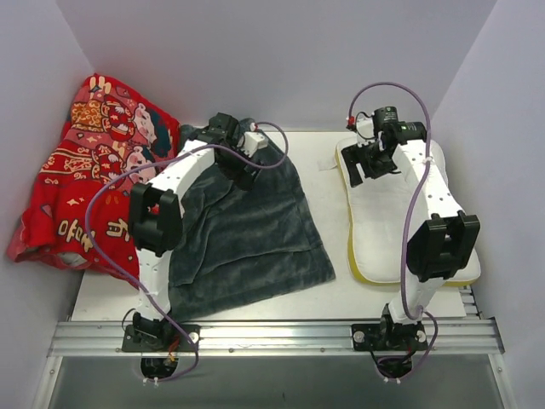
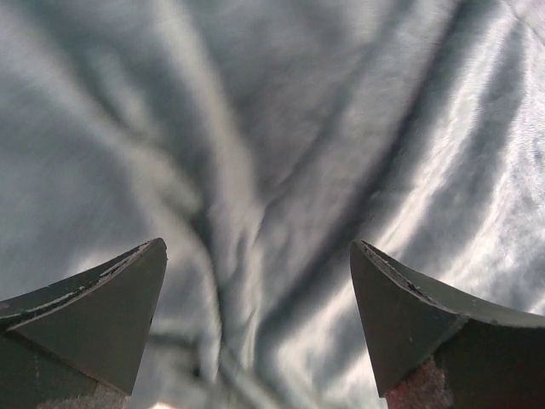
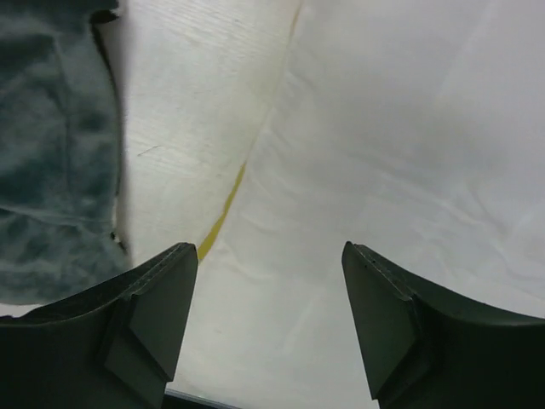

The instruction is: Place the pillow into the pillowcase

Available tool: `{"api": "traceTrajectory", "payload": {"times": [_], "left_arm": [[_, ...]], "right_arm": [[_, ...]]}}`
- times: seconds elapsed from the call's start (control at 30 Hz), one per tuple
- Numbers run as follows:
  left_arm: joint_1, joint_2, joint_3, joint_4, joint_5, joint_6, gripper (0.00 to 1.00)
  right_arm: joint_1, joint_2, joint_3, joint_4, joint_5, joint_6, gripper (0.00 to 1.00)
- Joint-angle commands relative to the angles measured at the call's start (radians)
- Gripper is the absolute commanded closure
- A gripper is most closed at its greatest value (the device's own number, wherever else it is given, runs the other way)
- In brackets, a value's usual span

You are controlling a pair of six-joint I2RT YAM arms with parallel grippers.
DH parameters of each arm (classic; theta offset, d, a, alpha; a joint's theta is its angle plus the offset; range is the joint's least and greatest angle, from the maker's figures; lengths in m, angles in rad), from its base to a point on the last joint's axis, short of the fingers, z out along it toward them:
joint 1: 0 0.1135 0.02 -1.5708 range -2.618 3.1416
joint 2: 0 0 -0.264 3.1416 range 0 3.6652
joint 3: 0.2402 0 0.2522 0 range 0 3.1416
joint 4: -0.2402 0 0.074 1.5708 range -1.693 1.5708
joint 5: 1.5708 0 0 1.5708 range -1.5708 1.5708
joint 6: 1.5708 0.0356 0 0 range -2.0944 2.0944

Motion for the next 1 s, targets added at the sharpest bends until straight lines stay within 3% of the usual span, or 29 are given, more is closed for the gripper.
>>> {"api": "traceTrajectory", "payload": {"times": [0.0,0.27,0.37,0.47,0.5,0.57,0.63,0.8,0.83,0.87,0.93,0.97], "left_arm": [[-0.054,0.054,0.056,0.035,0.077,0.092,0.03],[-0.175,0.155,-0.008,0.134,0.025,0.086,0.03],[-0.213,0.213,0.010,0.143,-0.032,0.083,0.15],[-0.230,0.281,0.083,0.152,-0.076,0.048,0.38],[-0.230,0.325,0.117,0.149,-0.084,0.020,0.53],[-0.229,0.374,0.238,0.137,-0.101,-0.009,0.71],[-0.227,0.462,0.349,0.105,-0.110,-0.042,1.00],[-0.177,0.664,0.816,0.137,-0.083,-0.277,1.00],[-0.164,0.669,0.825,0.229,-0.080,-0.332,1.00],[-0.146,0.640,0.810,0.297,-0.064,-0.450,0.89],[-0.094,0.577,0.660,0.541,0.011,-0.548,0.64],[-0.080,0.542,0.615,0.604,0.021,-0.591,0.43]], "right_arm": [[-0.042,-0.020,-0.039,-0.099,-0.052,0.075,0.31],[-0.123,-0.053,-0.193,-0.102,-0.072,0.098,0.32],[-0.154,-0.043,-0.231,-0.113,-0.080,0.106,0.32],[-0.174,-0.036,-0.263,-0.127,-0.082,0.098,0.33],[-0.186,-0.037,-0.269,-0.134,-0.080,0.095,0.33],[-0.202,-0.040,-0.280,-0.142,-0.088,0.091,0.34],[-0.222,-0.048,-0.280,-0.160,-0.100,0.080,0.35],[-0.214,-0.088,-0.292,-0.190,-0.197,0.043,0.36],[-0.193,-0.097,-0.292,-0.191,-0.206,0.042,0.36],[-0.179,-0.097,-0.288,-0.187,-0.229,0.043,0.37],[-0.138,-0.092,-0.265,-0.177,-0.246,0.052,0.37],[-0.102,-0.089,-0.259,-0.156,-0.261,0.058,0.38]]}}
